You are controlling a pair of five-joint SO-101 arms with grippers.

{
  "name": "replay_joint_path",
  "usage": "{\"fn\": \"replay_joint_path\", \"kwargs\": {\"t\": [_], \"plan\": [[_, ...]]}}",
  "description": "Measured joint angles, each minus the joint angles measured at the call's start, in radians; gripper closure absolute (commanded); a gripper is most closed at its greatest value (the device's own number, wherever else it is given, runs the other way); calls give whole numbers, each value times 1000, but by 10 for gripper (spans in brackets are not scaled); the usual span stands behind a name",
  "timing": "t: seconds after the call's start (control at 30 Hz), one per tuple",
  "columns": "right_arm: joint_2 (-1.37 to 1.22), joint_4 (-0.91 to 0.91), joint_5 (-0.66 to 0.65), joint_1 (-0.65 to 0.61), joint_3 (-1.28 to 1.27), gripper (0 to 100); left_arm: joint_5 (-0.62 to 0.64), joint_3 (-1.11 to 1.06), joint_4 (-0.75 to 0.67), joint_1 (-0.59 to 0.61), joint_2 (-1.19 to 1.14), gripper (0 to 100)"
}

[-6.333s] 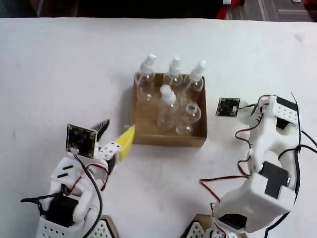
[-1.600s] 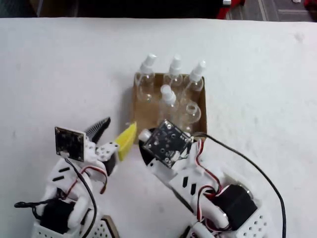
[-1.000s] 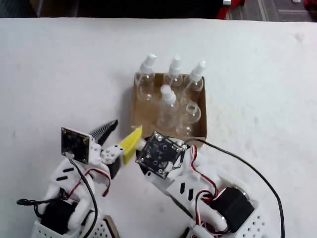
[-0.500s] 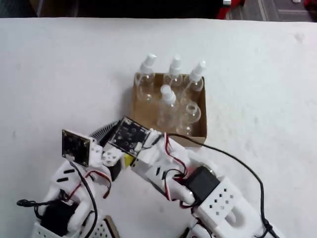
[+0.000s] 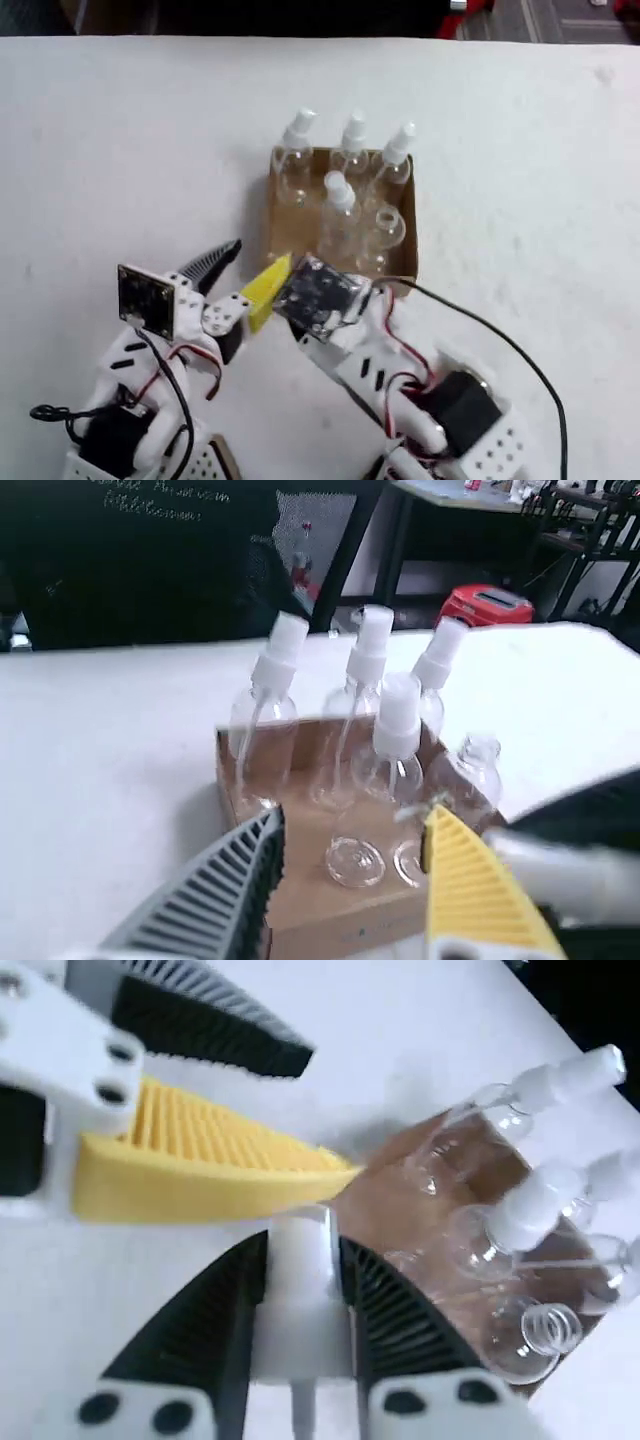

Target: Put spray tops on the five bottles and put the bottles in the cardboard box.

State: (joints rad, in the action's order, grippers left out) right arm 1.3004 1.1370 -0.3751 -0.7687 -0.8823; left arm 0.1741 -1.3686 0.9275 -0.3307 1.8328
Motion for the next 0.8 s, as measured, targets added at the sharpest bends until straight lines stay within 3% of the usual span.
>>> {"fn": "replay_joint_path", "kwargs": {"t": [0.33, 0.57, 0.8], "plan": [[147, 32, 0, 15, 2, 984, -3, -3, 2, 17, -14, 770], [58, -138, 2, 18, -98, 984, -3, -3, 2, 18, -20, 770], [29, -189, 40, 20, -109, 984, 2, -3, 2, 20, -9, 770]]}}
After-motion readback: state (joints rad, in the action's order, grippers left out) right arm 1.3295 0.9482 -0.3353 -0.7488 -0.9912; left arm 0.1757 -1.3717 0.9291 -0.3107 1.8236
